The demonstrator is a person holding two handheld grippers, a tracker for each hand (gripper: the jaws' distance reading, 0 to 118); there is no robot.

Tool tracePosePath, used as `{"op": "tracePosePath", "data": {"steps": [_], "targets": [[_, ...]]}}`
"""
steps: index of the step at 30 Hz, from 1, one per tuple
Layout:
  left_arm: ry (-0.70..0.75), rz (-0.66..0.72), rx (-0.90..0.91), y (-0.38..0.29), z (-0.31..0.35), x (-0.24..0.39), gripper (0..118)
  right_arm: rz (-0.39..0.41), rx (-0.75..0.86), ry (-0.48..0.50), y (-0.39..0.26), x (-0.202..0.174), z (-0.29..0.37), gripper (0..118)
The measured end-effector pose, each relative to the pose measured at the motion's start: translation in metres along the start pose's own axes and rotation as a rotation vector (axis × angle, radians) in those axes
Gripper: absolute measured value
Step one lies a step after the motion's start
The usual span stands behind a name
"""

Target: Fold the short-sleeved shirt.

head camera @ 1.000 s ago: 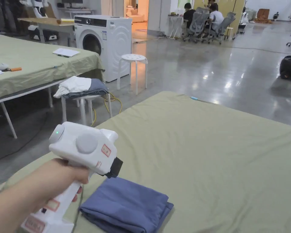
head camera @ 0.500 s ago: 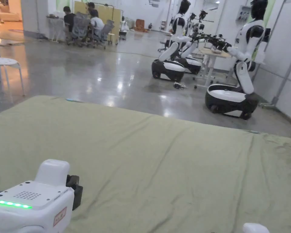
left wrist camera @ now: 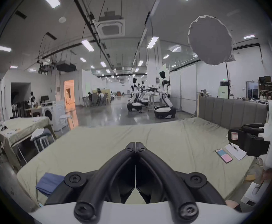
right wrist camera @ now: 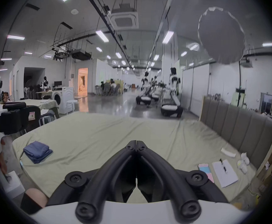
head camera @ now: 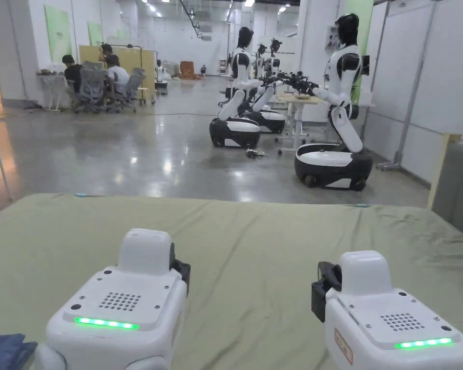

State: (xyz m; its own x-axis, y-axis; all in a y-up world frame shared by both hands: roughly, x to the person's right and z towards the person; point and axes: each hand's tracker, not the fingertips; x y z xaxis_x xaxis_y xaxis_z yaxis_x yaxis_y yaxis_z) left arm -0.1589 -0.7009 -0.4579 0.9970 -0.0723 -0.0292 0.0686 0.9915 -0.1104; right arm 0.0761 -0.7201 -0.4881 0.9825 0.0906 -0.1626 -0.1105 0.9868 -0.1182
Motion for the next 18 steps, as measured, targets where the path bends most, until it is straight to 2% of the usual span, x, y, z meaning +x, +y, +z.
{"op": "tracePosePath", "data": {"steps": [2, 5, 6, 7, 8, 9, 10, 11, 12, 13, 16, 18], "targets": [[0.005, -0.009, 0.019, 0.009, 0.008, 0.002, 0, 0.017, 0.07, -0.019, 0.008, -0.007, 0.01, 0], [-0.014, 0.019, 0.08, 0.014, 0.028, -0.003, 0, 0.043, 0.062, -0.056, 0.012, -0.016, 0.017, 1], [-0.009, 0.029, 0.084, 0.016, 0.03, -0.004, 3, 0.088, 0.053, -0.066, 0.012, -0.018, 0.017, 9], [-0.009, 0.037, 0.087, 0.017, 0.034, -0.007, 12, 0.099, 0.058, -0.067, 0.011, -0.02, 0.017, 28], [-0.013, 0.042, 0.087, 0.017, 0.036, -0.009, 33, 0.09, 0.06, -0.07, 0.01, -0.02, 0.016, 54], [-0.016, 0.05, 0.092, 0.016, 0.037, -0.011, 75, 0.079, 0.055, -0.07, 0.009, -0.02, 0.014, 98], [-0.01, 0.058, 0.093, 0.015, 0.034, -0.01, 104, 0.06, 0.035, -0.071, 0.007, -0.021, 0.012, 118], [0.014, 0.069, 0.088, 0.013, 0.032, -0.012, 117, 0.041, 0.017, -0.065, 0.004, -0.021, 0.01, 117], [0.035, 0.081, 0.086, 0.01, 0.031, -0.014, 118, 0.027, 0.112, -0.038, 0.004, -0.023, 0.015, 118], [0.018, 0.089, 0.113, 0.01, 0.034, -0.016, 118, 0.024, 0.067, -0.077, 0.0, -0.026, 0.018, 118], [0.025, 0.094, 0.097, 0.011, 0.033, -0.02, 118, 0.032, 0.058, -0.067, 0.007, -0.022, 0.013, 118], [0.049, 0.082, 0.09, 0.006, 0.032, -0.019, 118, 0.001, 0.066, -0.065, 0.011, -0.021, 0.014, 118]]}}
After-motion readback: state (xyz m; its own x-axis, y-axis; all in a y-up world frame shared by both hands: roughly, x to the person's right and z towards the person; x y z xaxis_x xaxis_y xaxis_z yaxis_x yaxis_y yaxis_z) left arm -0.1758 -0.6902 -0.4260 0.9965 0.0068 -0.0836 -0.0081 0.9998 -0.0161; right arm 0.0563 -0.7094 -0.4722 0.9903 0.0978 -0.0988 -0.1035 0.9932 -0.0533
